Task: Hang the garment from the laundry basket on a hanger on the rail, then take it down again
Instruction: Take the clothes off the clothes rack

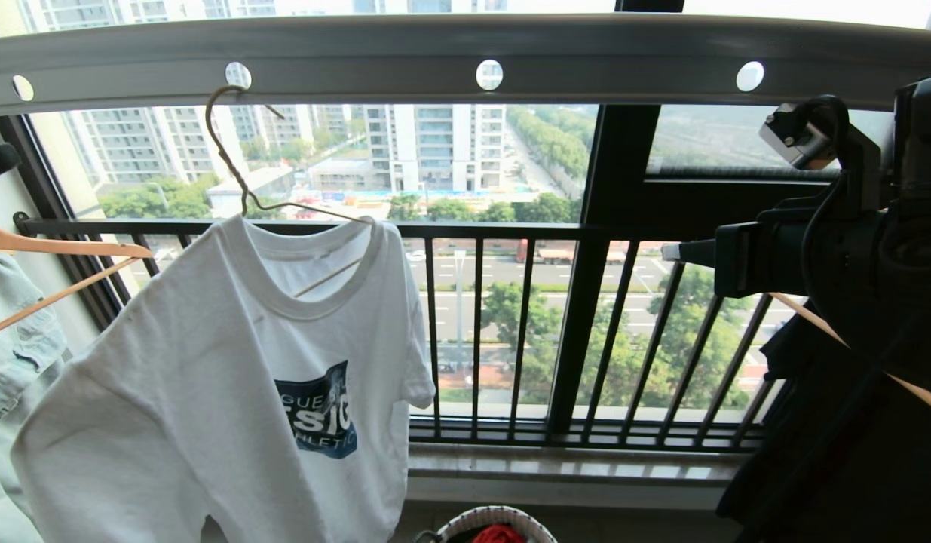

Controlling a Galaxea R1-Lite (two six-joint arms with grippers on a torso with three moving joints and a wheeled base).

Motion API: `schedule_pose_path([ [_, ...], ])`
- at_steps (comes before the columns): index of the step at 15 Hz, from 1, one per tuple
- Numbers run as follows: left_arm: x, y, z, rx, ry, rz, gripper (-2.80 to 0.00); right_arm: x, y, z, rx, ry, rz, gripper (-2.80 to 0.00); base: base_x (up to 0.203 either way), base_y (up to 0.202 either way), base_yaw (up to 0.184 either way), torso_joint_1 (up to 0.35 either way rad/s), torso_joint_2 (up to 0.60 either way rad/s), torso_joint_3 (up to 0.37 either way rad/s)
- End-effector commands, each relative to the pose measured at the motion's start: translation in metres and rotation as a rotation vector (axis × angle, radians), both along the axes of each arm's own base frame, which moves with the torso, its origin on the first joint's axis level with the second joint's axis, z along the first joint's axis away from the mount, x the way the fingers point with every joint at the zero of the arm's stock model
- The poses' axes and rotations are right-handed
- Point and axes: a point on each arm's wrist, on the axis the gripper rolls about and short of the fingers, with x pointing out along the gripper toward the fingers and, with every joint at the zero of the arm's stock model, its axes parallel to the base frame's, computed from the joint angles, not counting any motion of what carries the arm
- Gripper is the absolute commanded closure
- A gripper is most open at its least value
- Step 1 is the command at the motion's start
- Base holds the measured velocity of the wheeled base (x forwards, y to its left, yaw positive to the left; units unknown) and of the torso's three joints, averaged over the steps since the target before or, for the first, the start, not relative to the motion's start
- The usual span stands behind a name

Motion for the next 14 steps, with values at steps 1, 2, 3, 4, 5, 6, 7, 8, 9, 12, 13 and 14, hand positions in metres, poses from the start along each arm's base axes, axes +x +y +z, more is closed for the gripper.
schedule_pose_path([
  [1,0.010,-0.002,-0.003,0.004,0.032,-0.002,0.00,0.000,0.000,0.000,0.001,0.000,0.005,0.00,0.000,0.000,0.000,0.000,0.00,0.000],
  [2,0.014,-0.002,-0.004,0.007,0.045,-0.001,0.00,0.001,0.000,-0.001,0.000,0.003,0.005,0.00,0.000,0.000,0.000,0.000,0.00,0.000],
  [3,0.018,-0.003,-0.005,0.011,0.062,0.000,0.00,0.001,0.001,-0.001,0.000,0.005,0.005,0.00,0.000,0.000,0.000,0.000,0.00,0.000],
  [4,0.021,-0.004,-0.006,0.012,0.073,0.000,0.00,0.002,0.001,-0.002,-0.001,0.008,0.005,0.00,0.000,0.000,0.000,0.000,0.00,0.000],
  [5,0.024,-0.004,-0.004,0.013,0.075,0.000,0.00,0.003,0.001,-0.003,-0.002,0.011,0.006,0.00,0.000,0.000,0.000,0.000,0.00,0.000],
  [6,0.027,-0.004,-0.003,0.013,0.077,0.000,0.00,0.003,0.002,-0.002,-0.001,0.009,0.009,0.00,0.000,0.000,0.000,0.000,0.00,0.000],
  [7,0.027,-0.005,0.000,0.012,0.069,0.000,0.00,0.002,0.002,-0.002,0.001,0.008,0.013,0.00,0.000,0.000,0.000,0.000,0.00,0.000],
  [8,0.028,-0.005,0.002,0.012,0.068,0.000,0.00,0.002,0.002,-0.002,0.001,0.010,0.018,0.00,0.000,0.000,0.000,0.000,0.00,0.000],
  [9,0.031,-0.005,0.002,0.014,0.072,0.000,0.00,0.002,0.003,-0.002,0.003,0.012,0.022,0.00,0.000,0.000,0.000,0.000,0.00,0.000],
  [12,0.046,-0.008,0.001,0.020,0.107,-0.003,0.00,0.003,0.007,-0.004,0.015,0.024,0.065,0.00,0.000,0.000,0.000,0.000,0.00,0.000],
  [13,0.055,-0.009,0.000,0.023,0.125,-0.003,0.00,0.004,0.007,-0.005,0.014,0.028,0.066,0.00,0.000,0.000,0.000,0.000,0.00,0.000],
  [14,0.066,-0.011,-0.002,0.027,0.149,-0.003,0.00,0.005,0.008,-0.006,0.014,0.032,0.066,0.00,0.000,0.000,0.000,0.000,0.00,0.000],
])
